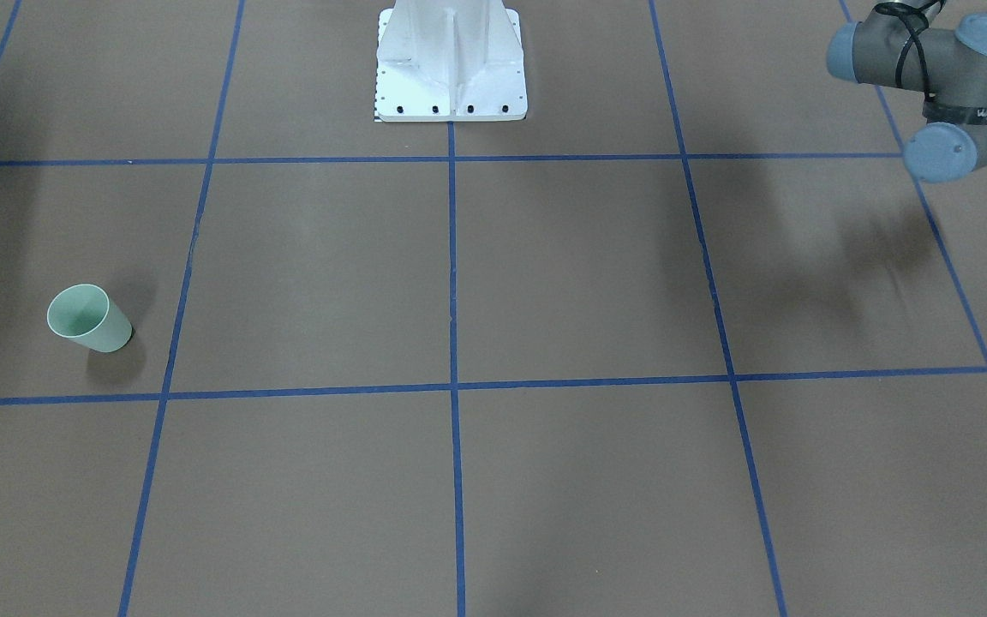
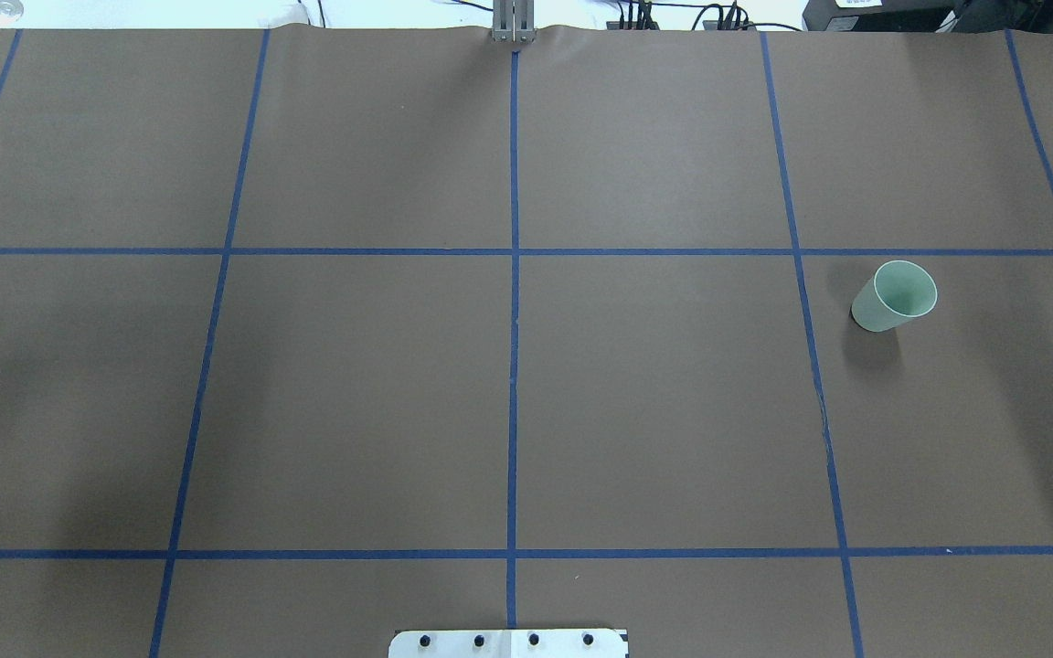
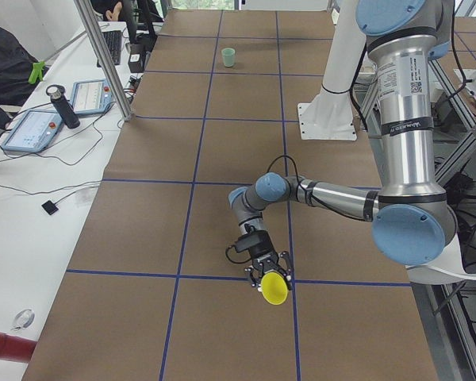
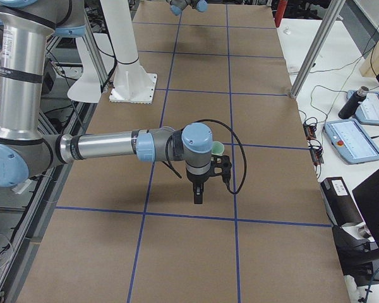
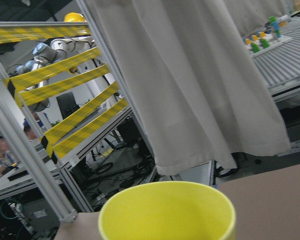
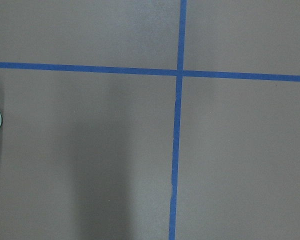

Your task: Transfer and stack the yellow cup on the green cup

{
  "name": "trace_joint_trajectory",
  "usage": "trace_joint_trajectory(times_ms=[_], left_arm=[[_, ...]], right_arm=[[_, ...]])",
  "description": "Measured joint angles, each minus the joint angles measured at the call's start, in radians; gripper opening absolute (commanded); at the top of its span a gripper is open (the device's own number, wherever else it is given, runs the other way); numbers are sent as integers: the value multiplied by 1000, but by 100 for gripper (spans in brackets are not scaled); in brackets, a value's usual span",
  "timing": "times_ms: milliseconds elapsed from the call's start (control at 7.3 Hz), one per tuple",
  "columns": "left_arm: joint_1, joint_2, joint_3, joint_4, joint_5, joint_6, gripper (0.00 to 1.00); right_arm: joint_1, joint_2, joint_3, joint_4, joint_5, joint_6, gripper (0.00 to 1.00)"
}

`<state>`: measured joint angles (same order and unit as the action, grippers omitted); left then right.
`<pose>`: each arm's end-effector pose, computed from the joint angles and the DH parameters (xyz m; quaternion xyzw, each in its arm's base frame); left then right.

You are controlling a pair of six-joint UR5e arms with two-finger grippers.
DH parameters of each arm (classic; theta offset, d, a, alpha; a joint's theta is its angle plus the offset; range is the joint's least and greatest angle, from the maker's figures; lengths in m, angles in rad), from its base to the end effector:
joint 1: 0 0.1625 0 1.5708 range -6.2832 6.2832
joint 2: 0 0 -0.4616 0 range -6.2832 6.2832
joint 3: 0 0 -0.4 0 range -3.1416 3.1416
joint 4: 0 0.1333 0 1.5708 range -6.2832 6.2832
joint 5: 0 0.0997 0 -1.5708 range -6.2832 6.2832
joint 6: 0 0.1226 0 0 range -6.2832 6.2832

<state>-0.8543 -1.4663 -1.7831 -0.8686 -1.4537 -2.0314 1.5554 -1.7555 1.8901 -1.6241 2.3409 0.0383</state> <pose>0.1277 -0.3714 0.7353 -0.0023 -0.2976 -0.5697 0.7660 0.0415 -0.4188 0.6422 0.0276 -0.3762 -0.0047 0.9261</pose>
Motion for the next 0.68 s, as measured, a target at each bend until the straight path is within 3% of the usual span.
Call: trace_joint_trajectory(times_ms=[274,685], left_arm=[[-44,-132,6,-27,76,87,46],[-49,-345,14,-184,121,185,45]], right_arm=[[0,-3,-4,0,-1,0,100],[0,3,-5,1,-20,0,100]])
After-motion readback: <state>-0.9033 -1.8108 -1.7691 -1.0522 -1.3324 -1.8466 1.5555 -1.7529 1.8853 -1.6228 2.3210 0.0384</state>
